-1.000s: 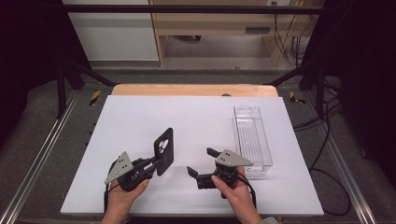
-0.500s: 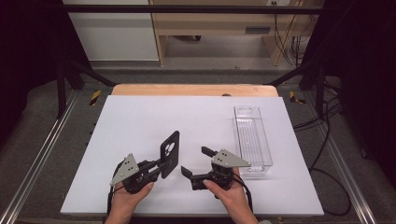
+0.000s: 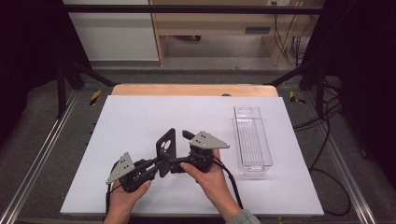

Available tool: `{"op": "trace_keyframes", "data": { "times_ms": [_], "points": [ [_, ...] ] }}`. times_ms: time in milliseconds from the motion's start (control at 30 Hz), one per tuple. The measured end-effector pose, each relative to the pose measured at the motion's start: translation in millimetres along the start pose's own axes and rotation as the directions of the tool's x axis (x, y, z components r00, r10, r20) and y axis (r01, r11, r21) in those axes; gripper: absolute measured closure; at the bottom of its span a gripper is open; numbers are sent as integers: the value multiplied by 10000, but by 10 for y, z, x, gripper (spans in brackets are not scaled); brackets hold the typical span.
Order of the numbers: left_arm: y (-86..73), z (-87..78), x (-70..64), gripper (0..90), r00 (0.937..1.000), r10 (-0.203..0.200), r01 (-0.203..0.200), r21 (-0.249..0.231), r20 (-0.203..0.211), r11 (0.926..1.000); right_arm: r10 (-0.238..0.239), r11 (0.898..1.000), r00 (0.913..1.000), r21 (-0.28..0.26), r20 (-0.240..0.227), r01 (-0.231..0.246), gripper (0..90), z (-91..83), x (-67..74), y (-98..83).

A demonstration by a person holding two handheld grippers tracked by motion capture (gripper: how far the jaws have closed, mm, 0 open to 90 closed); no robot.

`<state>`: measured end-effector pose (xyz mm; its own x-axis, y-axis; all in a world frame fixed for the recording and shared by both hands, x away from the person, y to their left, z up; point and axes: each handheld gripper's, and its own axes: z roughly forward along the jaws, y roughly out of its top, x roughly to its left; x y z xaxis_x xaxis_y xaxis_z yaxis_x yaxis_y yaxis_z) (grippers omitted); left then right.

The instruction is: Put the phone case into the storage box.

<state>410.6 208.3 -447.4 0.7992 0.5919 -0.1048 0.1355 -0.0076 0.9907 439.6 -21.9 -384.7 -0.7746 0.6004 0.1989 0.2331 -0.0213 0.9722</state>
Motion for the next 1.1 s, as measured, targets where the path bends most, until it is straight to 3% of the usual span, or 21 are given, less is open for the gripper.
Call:
{"op": "trace_keyframes", "data": {
  "times_ms": [67,167,333,733,1100],
  "points": [
    [-2,6,1,812,10000,-46,46,2,27,10000,82,10000,9999,-18,-77,-83,20,32,17,-20],
    [-5,21,-11,812,9999,-49,49,26,98,10000,-348,9992,9994,194,47,347,20,36,47,-61],
    [2,44,-44,812,9996,-8,7,12,271,10000,-53,9999,10000,109,48,52,20,14,25,-76],
    [10,74,-88,812,9979,-108,113,-87,637,9999,90,9997,9999,206,75,-91,20,55,28,-131],
    [11,94,-132,812,9962,-80,89,-95,868,9999,226,9997,9995,-80,211,-224,23,45,33,-120]
  ]
}}
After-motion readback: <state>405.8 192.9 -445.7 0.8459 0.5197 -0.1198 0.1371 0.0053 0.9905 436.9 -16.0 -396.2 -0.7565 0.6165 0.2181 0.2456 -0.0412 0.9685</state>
